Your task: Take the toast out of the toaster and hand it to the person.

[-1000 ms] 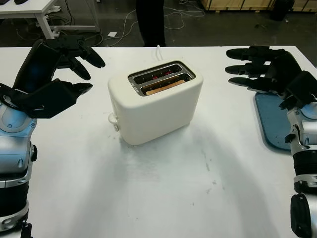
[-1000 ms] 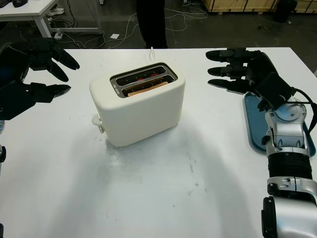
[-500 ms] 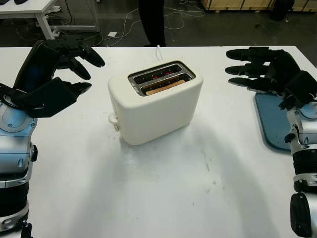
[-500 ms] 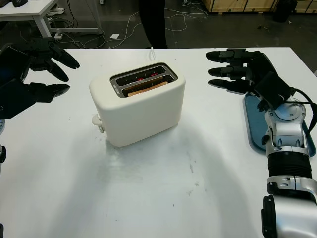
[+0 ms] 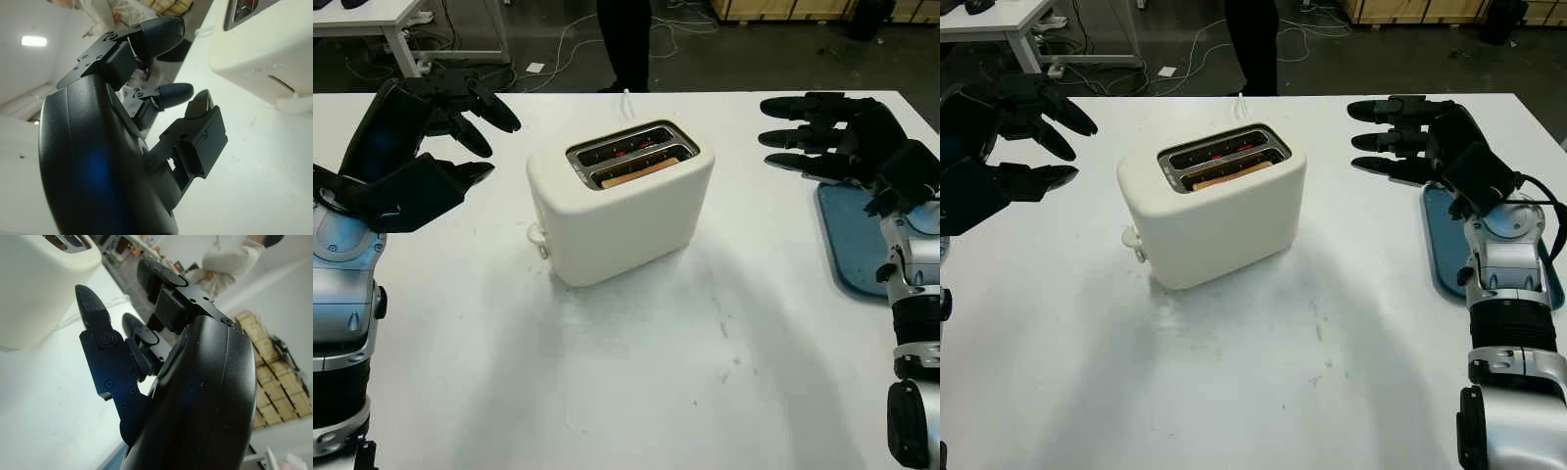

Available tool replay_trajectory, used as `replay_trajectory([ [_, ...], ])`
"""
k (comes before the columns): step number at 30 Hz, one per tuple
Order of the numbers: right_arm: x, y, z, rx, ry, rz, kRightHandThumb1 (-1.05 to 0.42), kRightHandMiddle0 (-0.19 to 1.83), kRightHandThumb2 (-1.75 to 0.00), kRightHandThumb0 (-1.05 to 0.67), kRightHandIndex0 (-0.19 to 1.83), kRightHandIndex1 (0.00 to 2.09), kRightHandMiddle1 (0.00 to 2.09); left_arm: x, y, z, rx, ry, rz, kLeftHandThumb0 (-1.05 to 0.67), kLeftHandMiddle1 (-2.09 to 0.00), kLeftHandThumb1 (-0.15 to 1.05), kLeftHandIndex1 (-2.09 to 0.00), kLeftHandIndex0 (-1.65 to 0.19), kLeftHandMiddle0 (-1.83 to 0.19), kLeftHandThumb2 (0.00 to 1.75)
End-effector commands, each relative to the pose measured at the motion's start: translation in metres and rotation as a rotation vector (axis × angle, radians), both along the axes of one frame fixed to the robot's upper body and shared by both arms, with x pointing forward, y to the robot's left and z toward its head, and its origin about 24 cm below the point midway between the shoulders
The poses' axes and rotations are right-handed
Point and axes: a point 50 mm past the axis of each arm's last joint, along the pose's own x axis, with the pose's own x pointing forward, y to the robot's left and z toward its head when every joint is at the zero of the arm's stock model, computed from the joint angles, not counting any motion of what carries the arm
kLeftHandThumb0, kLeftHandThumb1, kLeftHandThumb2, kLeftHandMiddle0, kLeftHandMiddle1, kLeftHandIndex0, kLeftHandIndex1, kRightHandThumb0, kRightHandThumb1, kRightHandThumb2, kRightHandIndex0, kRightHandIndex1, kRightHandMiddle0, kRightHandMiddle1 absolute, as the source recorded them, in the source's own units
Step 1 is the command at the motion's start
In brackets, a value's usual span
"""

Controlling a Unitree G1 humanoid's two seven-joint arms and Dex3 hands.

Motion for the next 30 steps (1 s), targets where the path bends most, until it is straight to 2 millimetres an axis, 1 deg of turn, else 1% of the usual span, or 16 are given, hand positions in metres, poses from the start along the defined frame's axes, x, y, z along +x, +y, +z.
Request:
replay_trajectory([
  [1, -0.0005, 0.0018, 0.0024, 0.002, -0.018, 0.008, -0.78, 0.83, 0.00, -0.26, 0.94, 0.00, 0.00, -0.0005, 0.0017, 0.0019, 0.004, -0.011, 0.001, 0.45, -1.19, 0.63, -0.99, -0.69, -0.74, 0.41],
  [13, -0.0004, 0.0012, 0.0013, 0.006, -0.011, 0.008, -0.78, 0.82, 0.00, -0.29, 0.93, 0.00, 0.00, -0.0003, 0.0018, 0.0017, -0.006, -0.002, 0.001, 0.45, -1.18, 0.64, -0.97, -0.69, -0.73, 0.41],
  [18, -0.0001, 0.0008, 0.0013, 0.013, -0.010, 0.009, -0.77, 0.82, 0.00, -0.29, 0.93, 0.01, 0.00, 0.0004, 0.0022, 0.0016, 0.005, -0.014, -0.002, 0.43, -1.19, 0.62, -0.98, -0.70, -0.74, 0.41],
  [24, -0.0001, 0.0007, 0.0005, 0.016, -0.018, 0.017, -0.77, 0.83, 0.00, -0.28, 0.94, 0.01, 0.01, 0.0000, 0.0021, 0.0021, 0.004, -0.006, 0.003, 0.44, -1.19, 0.62, -0.97, -0.69, -0.74, 0.43],
  [30, 0.0001, 0.0004, 0.0002, 0.018, -0.012, 0.008, -0.77, 0.83, 0.00, -0.31, 0.93, 0.00, 0.00, 0.0005, 0.0025, 0.0034, 0.019, -0.018, 0.002, 0.43, -1.19, 0.61, -0.97, -0.70, -0.75, 0.43],
])
